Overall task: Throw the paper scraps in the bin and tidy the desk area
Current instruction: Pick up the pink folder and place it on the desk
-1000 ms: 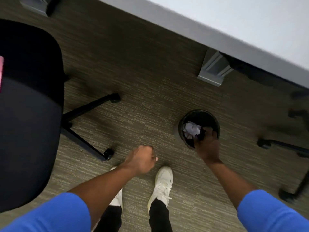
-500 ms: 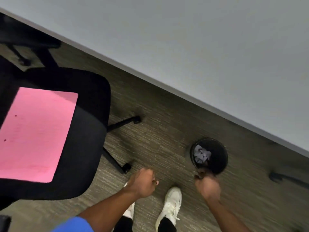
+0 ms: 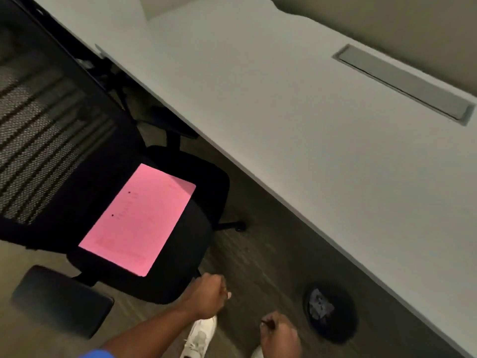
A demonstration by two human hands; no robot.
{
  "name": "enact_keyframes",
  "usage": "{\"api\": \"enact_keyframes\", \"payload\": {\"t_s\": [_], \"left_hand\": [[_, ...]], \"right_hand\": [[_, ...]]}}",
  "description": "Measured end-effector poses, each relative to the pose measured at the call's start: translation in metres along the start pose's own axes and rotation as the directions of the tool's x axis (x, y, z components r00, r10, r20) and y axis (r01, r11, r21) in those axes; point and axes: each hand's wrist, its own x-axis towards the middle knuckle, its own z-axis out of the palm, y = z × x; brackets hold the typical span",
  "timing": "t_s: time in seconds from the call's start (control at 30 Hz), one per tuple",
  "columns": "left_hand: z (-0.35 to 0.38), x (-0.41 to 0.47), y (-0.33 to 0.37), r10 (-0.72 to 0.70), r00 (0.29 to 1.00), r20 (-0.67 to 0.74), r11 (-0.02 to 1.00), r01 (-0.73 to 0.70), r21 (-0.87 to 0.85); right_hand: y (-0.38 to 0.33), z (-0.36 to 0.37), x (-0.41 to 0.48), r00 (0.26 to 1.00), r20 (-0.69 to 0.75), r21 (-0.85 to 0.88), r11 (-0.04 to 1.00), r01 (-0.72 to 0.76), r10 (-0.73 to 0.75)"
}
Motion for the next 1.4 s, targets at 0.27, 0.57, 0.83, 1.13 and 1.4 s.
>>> {"api": "enact_keyframes", "payload": {"t_s": [0.27,0.57,0.83,1.13,1.4], "left_hand": [[-0.086,-0.016,-0.092,-0.185,0.962,-0.2,0.979,0.164,-0.117],[-0.139,-0.009,-0.197,-0.289,0.932,-0.218,0.953,0.259,-0.155],[-0.171,0.012,-0.261,-0.356,0.884,-0.302,0.934,0.348,-0.083],[-0.176,0.041,-0.305,-0.346,0.854,-0.39,0.925,0.38,0.011],[-0.174,0.063,-0.312,-0.456,0.829,-0.323,0.89,0.43,-0.153]], "right_hand": [[-0.119,0.023,-0.02,0.975,-0.003,-0.029,0.975,0.222,-0.222],[-0.221,0.075,0.013,0.905,-0.016,-0.091,0.902,0.422,-0.425],[-0.277,0.123,0.038,0.909,-0.001,0.004,0.909,0.416,-0.416],[-0.315,0.157,0.056,0.981,-0.063,0.218,0.957,0.192,-0.183],[-0.332,0.166,0.062,0.992,-0.114,0.203,0.976,0.085,-0.063]]}}
